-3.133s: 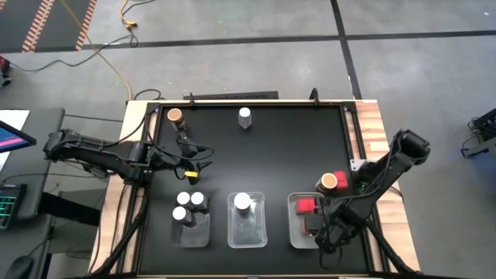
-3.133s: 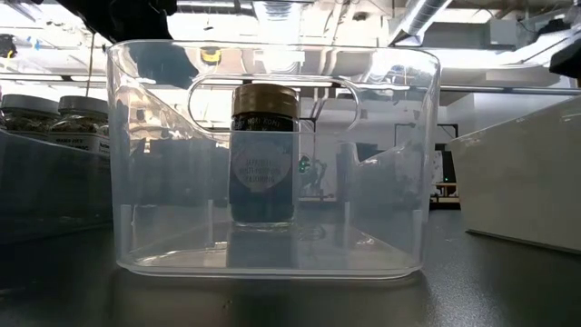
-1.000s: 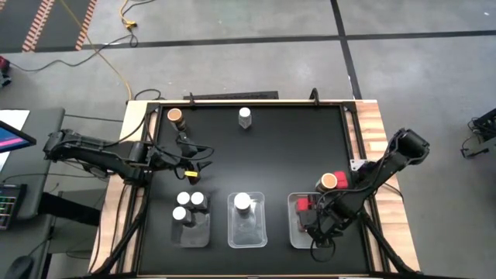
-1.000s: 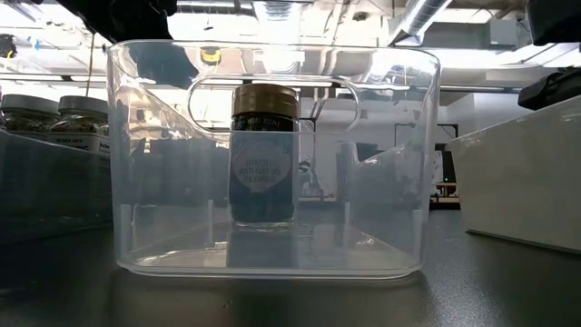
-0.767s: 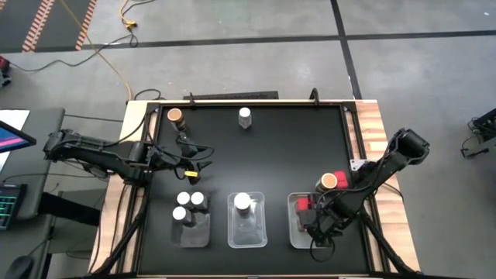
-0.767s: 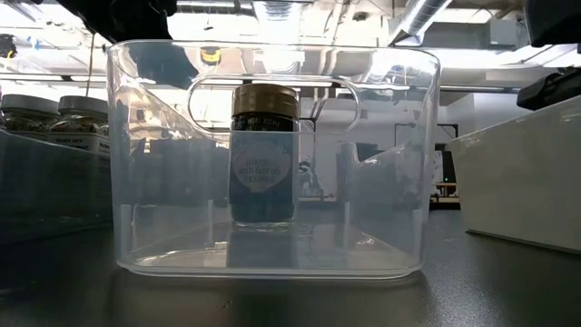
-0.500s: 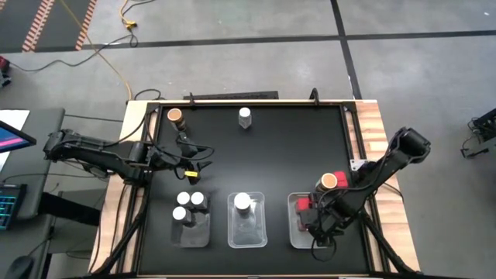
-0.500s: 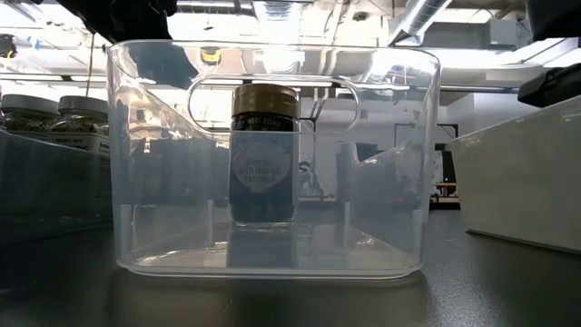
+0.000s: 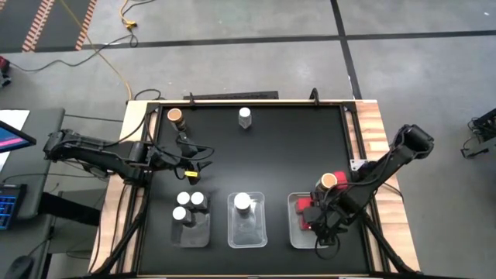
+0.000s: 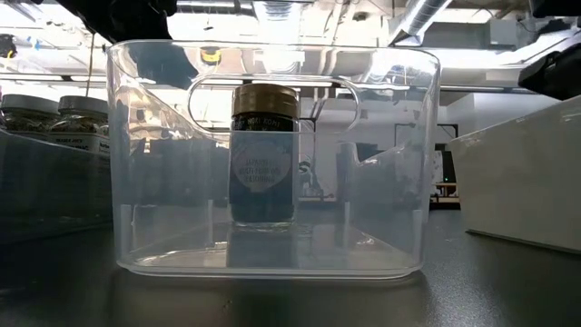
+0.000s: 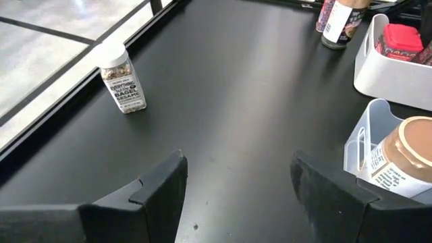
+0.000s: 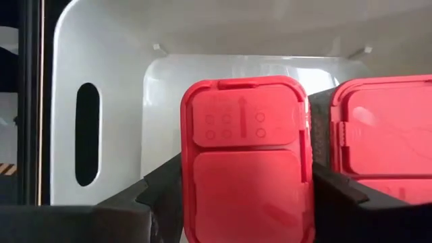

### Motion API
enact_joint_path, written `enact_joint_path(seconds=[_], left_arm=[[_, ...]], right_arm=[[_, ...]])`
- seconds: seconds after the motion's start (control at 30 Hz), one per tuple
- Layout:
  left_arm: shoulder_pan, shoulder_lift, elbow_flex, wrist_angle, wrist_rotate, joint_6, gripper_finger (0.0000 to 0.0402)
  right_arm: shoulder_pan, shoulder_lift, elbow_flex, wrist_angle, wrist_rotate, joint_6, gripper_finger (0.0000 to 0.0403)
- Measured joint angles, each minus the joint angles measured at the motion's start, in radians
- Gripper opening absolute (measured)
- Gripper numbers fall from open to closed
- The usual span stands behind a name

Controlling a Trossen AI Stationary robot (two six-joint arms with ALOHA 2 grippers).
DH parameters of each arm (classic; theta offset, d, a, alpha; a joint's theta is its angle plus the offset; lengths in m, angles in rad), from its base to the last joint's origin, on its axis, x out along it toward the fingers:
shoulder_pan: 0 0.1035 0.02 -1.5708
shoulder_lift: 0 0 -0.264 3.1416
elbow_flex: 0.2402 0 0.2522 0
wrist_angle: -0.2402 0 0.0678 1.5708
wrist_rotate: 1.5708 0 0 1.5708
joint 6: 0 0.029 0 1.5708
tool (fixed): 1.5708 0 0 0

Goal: Sort spices by type
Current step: Put the top red seasoning can into the white bin

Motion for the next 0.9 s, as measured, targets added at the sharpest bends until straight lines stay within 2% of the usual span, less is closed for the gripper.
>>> enact_joint_path(seconds=[0.9], left_arm=[[0.0, 0.0, 0.0, 0.0, 0.0, -0.003, 0.0251]], right_arm=[[0.0, 0.011, 0.0, 0.004, 0.014, -0.002, 0.0261]])
